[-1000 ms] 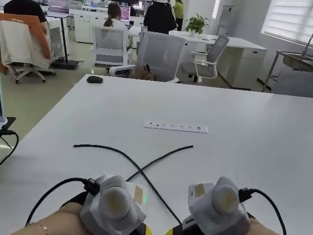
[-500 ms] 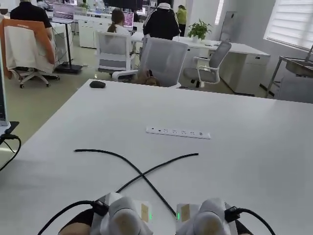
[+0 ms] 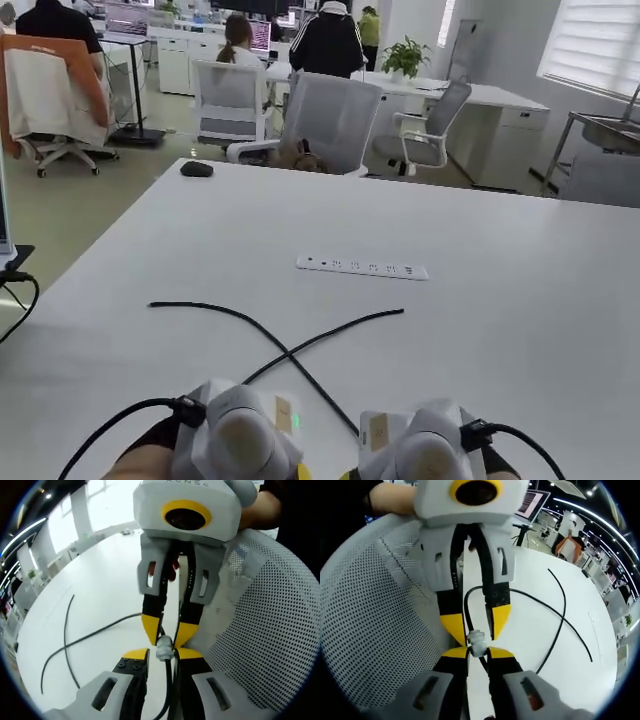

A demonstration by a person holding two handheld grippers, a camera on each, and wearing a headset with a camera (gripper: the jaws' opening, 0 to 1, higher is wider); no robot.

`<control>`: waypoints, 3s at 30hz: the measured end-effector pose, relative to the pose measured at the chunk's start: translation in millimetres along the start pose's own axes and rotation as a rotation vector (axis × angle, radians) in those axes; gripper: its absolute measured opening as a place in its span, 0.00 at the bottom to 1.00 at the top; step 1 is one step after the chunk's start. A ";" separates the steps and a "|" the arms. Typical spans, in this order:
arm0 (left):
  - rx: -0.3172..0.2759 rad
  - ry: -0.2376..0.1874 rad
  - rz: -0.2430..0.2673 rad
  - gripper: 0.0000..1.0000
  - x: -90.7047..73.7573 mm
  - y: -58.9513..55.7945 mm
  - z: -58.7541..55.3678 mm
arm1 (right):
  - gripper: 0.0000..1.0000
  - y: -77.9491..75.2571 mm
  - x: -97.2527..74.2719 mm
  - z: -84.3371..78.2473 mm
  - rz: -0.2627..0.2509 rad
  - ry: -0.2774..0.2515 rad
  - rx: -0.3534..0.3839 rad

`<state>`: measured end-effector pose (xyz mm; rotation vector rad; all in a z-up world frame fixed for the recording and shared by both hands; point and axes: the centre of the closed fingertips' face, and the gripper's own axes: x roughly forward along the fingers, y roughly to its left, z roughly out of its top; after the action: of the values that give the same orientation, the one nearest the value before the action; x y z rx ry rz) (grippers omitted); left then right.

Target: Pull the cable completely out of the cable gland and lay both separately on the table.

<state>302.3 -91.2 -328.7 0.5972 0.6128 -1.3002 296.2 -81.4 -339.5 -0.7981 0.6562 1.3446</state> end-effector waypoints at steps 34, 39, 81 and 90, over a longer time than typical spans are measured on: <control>-0.183 -0.050 -0.042 0.16 -10.1 2.2 -2.4 | 0.11 -2.3 -3.9 12.7 -0.057 -0.010 -0.138; -0.379 -0.106 -0.059 0.16 -16.3 10.8 -0.7 | 0.11 -7.4 -6.6 22.0 -0.128 0.005 -0.238; -0.046 -0.038 0.012 0.17 -5.8 6.5 3.7 | 0.27 -22.7 1.0 -5.5 -0.147 0.099 -0.164; 0.029 -0.025 0.039 0.17 -6.0 8.6 5.2 | 0.09 -21.0 -1.2 -16.0 -0.134 0.144 -0.119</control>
<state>310.2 -89.3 -320.2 0.6127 0.5599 -1.2805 317.4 -96.0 -345.3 -1.0252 0.6278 1.2206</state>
